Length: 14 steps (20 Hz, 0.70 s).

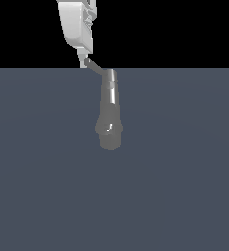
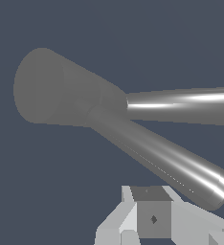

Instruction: Turn on the faucet by rotating a designated handle.

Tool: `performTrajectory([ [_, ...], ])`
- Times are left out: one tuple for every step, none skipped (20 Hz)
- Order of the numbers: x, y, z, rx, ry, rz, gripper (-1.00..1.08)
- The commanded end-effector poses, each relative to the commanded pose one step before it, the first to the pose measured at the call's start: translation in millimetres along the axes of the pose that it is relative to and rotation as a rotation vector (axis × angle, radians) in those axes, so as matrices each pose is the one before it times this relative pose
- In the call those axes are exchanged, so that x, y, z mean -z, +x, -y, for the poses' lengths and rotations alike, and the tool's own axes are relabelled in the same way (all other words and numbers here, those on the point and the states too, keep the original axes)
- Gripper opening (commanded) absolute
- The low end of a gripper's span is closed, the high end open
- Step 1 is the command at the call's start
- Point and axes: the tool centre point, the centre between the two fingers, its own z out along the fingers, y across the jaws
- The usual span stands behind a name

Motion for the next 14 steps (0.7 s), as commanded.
performTrajectory([
  [-2.04, 9.29, -6.11, -0.00799, -0.01088, -0.00234, -1.0],
  [0.69, 1.51, -1.68, 0.0, 0.0, 0.0, -1.0],
  [0.44, 1.37, -1.53, 0.00021, -0.00044, -0.00002, -1.0],
  [0.67, 1.46, -1.63, 0.0, 0.0, 0.0, -1.0],
  [0.32, 1.27, -1.42, 0.0003, -0.00062, -0.00004, -1.0],
  [0.65, 1.42, -1.57, 0.0, 0.0, 0.0, -1.0],
  [0.4, 1.27, -1.41, 0.00021, -0.00044, -0.00004, -1.0],
  [0.39, 1.24, -1.38, 0.00021, -0.00044, -0.00004, -1.0],
  [0.62, 1.34, -1.49, 0.0, 0.0, 0.0, -1.0],
  [0.37, 1.19, -1.32, 0.00021, -0.00044, -0.00006, -1.0],
  [0.59, 1.29, -1.43, 0.0, 0.0, 0.0, -1.0],
  [0.58, 1.27, -1.4, 0.0, 0.0, 0.0, -1.0],
  [0.24, 1.05, -1.18, 0.00029, -0.00062, -0.0001, -1.0],
  [0.57, 1.21, -1.34, 0.0, 0.0, 0.0, -1.0],
])
